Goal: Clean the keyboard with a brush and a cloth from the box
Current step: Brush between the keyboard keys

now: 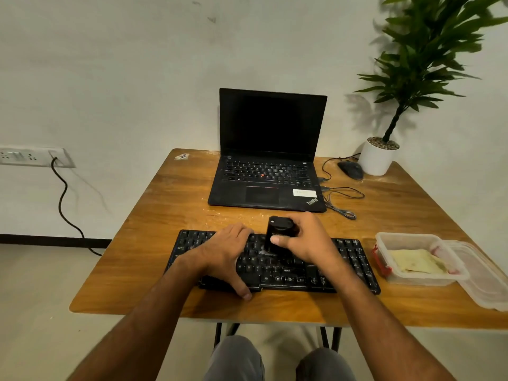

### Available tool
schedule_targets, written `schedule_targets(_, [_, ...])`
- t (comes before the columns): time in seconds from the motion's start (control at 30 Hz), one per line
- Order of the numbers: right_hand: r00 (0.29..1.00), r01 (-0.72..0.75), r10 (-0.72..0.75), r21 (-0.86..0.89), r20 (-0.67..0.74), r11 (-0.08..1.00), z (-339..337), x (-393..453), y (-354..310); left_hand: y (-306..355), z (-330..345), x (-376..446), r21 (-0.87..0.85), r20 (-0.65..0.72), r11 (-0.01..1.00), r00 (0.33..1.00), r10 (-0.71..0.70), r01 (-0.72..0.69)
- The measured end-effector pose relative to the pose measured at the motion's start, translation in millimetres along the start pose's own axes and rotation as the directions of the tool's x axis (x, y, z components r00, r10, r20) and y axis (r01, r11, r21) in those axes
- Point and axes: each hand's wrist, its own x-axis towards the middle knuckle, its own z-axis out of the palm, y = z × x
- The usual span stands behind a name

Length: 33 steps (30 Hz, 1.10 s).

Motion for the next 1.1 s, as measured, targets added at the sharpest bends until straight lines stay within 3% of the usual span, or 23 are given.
schedule_targets(0.2, [0.999,-0.033,0.039,-0.221,0.024,0.975,-27.5,1.6,-6.7,0.4,0.4,-0.6,-0.017,0.001,1.000,1.000,-0.008,0.008])
schedule_targets(0.33, [0.999,0.034,-0.034,-0.057,0.014,0.998,-18.6,5.2,-24.1,2.0,-2.1,-1.7,-0.010,-0.003,1.000,1.000,-0.001,0.001])
schedule_targets(0.47, [1.000,0.005,-0.005,-0.080,0.008,0.997,-3.3,0.1,-15.4,3.3,-2.8,-2.5,-0.010,-0.010,1.000,1.000,0.007,-0.007])
schedule_targets(0.63, [0.998,-0.054,0.059,-0.219,0.020,0.974,-30.0,-0.7,-4.5,-0.6,-0.5,0.0,-0.012,0.001,1.000,1.000,0.002,-0.002])
schedule_targets(0.8, [0.999,-0.023,0.022,-0.018,-0.041,1.000,-20.5,5.1,-8.2,-0.9,0.4,0.7,-0.006,0.004,1.000,1.000,-0.008,0.008])
schedule_targets(1.03, [0.993,-0.113,0.110,-0.121,-0.032,0.986,-46.3,-1.0,13.1,-0.2,-0.1,0.8,-0.005,0.021,1.000,1.000,-0.019,0.020])
schedule_targets(1.1, [0.992,-0.096,0.095,-0.002,-0.079,0.995,-49.1,1.6,11.6,-0.4,-0.1,0.9,-0.008,0.022,1.000,1.000,-0.021,0.021])
